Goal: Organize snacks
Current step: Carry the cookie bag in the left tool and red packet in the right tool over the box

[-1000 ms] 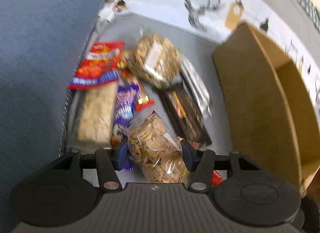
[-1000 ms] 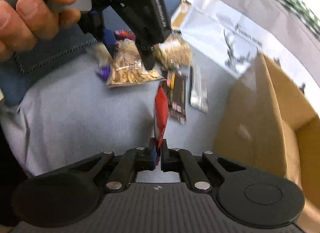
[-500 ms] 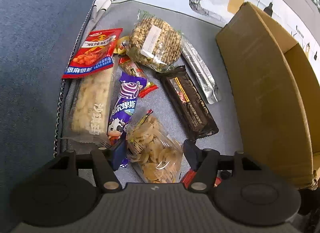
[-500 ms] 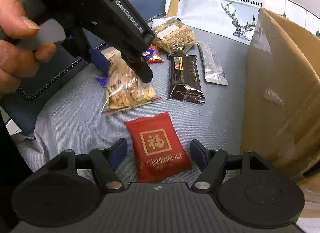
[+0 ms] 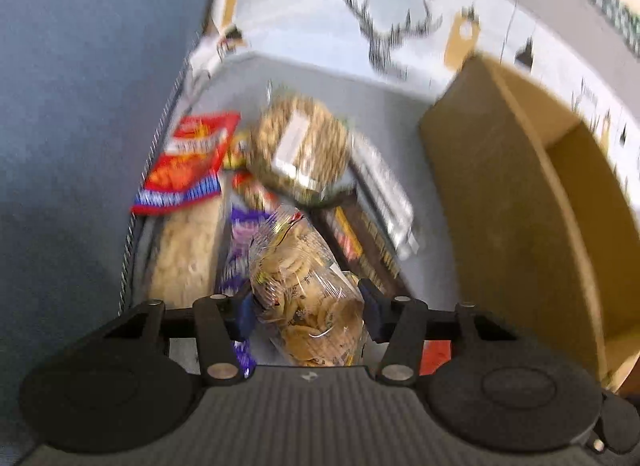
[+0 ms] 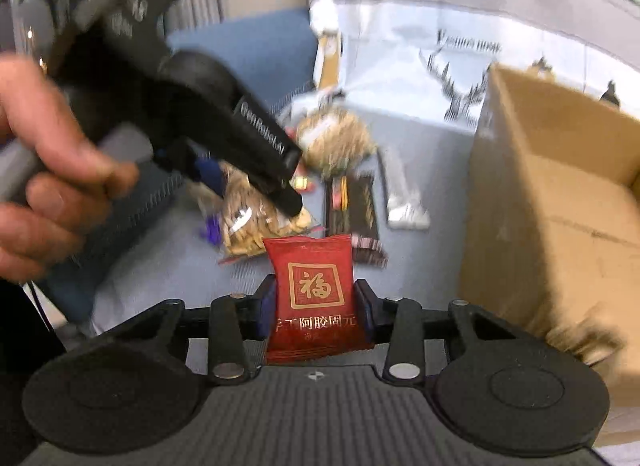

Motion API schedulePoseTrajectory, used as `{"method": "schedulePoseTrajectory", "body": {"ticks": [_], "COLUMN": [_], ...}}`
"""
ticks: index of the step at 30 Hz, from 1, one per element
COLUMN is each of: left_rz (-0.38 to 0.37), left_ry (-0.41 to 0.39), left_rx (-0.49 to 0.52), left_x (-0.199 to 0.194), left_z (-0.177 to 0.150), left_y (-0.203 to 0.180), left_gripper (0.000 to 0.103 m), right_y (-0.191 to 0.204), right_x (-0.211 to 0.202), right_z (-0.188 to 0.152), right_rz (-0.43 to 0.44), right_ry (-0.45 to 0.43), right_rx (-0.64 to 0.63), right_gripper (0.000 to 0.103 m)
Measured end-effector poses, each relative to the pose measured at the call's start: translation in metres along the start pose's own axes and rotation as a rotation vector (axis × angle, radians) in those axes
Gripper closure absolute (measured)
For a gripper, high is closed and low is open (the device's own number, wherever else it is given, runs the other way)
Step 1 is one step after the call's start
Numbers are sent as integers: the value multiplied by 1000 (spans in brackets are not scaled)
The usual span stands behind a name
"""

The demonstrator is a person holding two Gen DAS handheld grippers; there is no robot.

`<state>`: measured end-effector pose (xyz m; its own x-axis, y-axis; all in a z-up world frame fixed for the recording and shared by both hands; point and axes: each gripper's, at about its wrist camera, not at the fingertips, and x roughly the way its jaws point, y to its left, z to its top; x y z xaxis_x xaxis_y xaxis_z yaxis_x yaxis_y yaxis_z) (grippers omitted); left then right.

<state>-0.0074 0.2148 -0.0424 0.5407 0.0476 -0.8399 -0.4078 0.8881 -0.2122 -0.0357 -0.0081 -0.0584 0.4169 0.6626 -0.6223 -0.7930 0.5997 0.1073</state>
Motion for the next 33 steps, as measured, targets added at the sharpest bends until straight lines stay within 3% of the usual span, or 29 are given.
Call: {"method": "schedulePoseTrajectory", "body": {"ticks": [8, 14, 17, 20, 23, 27, 33], "left_rz": [-50, -69, -74, -100, -126, -162, -118], "left_ry": [-228, -374, -425, -434, -437, -440, -342], "left_rx": [-87, -98, -71, -47, -25, 12, 43], "left_x": [-41, -62, -67, -63, -62, -69, -60], "left_z": [17, 22, 23, 22, 23, 23, 29], "left_y": [-11, -32, -49, -67, -86, -115, -167], "left_gripper": [46, 46, 46, 46, 46, 46, 46], "right_y": [-31, -96, -130, -155, -174, -183, -199], "right_x": [-46, -75, -79, -77, -75, -78, -84], "right_z": [56, 101, 103, 86, 79, 79, 67], "right_rz": [-13, -84, -136, -210, -214, -255, -311], "right_ry": [-106, -231, -292, -308, -294, -335, -335], "right_rx": [101, 169, 208, 256, 312, 267, 248], "right_gripper": [61, 61, 61, 61, 61, 61, 61]}}
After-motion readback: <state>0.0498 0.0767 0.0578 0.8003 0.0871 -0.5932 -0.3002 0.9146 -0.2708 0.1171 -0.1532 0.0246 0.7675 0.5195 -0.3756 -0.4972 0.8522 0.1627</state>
